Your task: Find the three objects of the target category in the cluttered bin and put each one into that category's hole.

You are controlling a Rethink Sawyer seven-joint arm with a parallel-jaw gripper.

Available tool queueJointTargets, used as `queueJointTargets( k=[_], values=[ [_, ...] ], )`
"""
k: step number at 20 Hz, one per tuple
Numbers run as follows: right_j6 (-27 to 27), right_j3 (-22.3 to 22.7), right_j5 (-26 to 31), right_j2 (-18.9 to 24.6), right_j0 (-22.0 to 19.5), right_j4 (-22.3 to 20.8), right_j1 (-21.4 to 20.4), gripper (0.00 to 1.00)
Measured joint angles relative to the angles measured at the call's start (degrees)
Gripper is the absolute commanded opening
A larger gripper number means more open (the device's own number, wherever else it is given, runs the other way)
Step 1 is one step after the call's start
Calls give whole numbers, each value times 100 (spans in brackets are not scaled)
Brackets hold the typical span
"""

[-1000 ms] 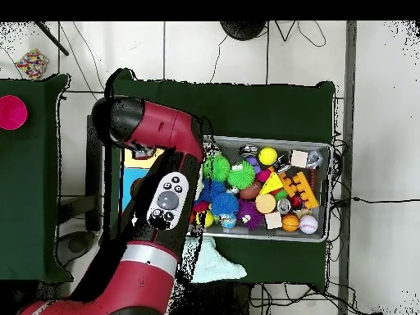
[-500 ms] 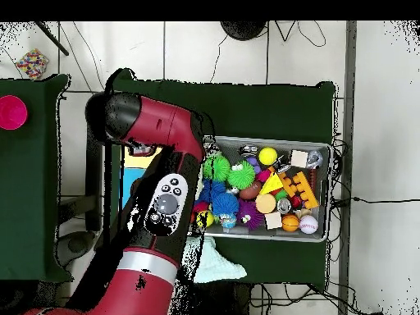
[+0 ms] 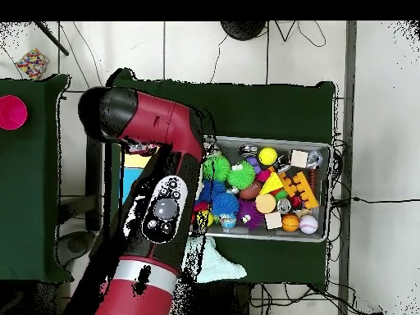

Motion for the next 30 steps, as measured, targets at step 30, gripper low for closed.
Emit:
queueJointTargets(
  k=[30],
  values=[
    [0,-802,-515,-807,-87,-95,-51,0]
  ],
)
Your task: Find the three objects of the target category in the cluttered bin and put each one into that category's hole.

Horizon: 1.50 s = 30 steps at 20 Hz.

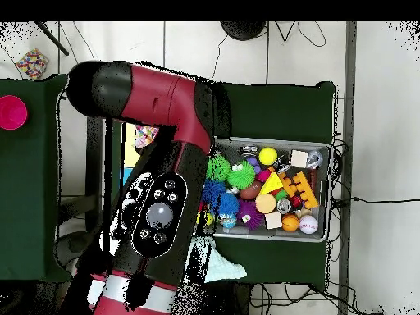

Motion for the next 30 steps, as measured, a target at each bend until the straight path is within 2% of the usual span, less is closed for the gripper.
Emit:
queueJointTargets(
  k=[5,13,19,30],
  values=[
    [0,-114,-803,0,-16,165,89,0],
    [0,-144,-1557,88,-41,333,318,0],
    [0,-143,-1766,224,-48,359,458,0],
    [0,-123,-1738,326,-50,357,552,0]
  ],
)
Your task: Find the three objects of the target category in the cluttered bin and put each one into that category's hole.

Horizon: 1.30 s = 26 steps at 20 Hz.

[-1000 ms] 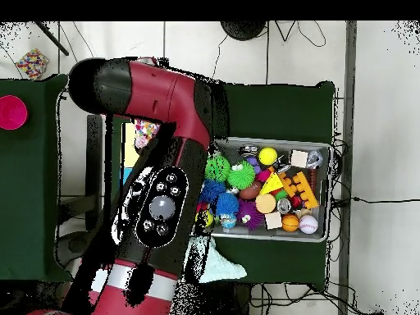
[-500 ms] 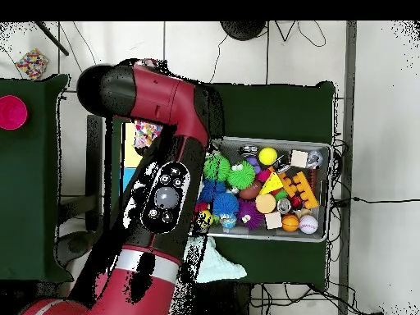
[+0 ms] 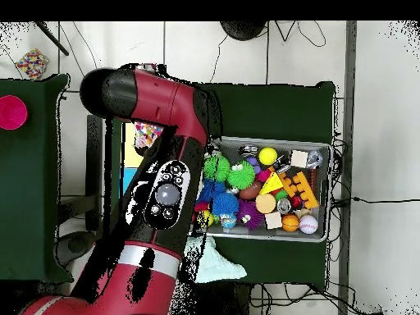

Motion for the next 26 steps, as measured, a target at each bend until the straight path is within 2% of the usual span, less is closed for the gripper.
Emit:
queueJointTargets(
  k=[9,17,26],
  values=[
    [0,0,469,27,-82,-22,0,0],
    [0,-3,1274,31,-234,-236,4,0],
    [0,-3,1439,291,-271,-278,8,0]
  ],
)
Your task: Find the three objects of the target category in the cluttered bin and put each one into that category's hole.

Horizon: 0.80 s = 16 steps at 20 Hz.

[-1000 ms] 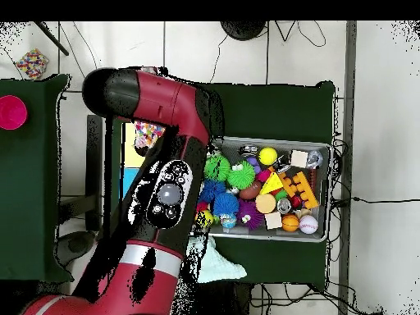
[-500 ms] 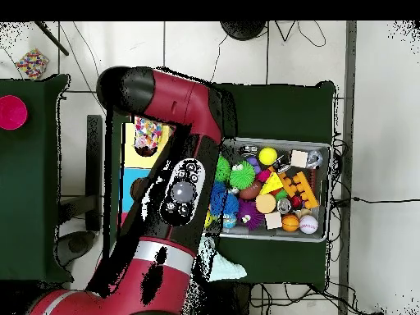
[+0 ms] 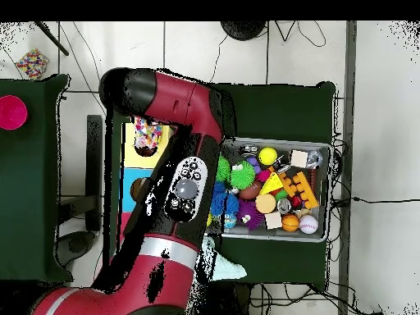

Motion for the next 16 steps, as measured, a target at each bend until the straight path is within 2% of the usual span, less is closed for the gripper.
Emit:
queueJointTargets(
  k=[11,16],
  values=[
    [0,2,0,458,-62,-1,-47,0],
    [0,2,82,524,-78,-18,-45,0]
  ],
)
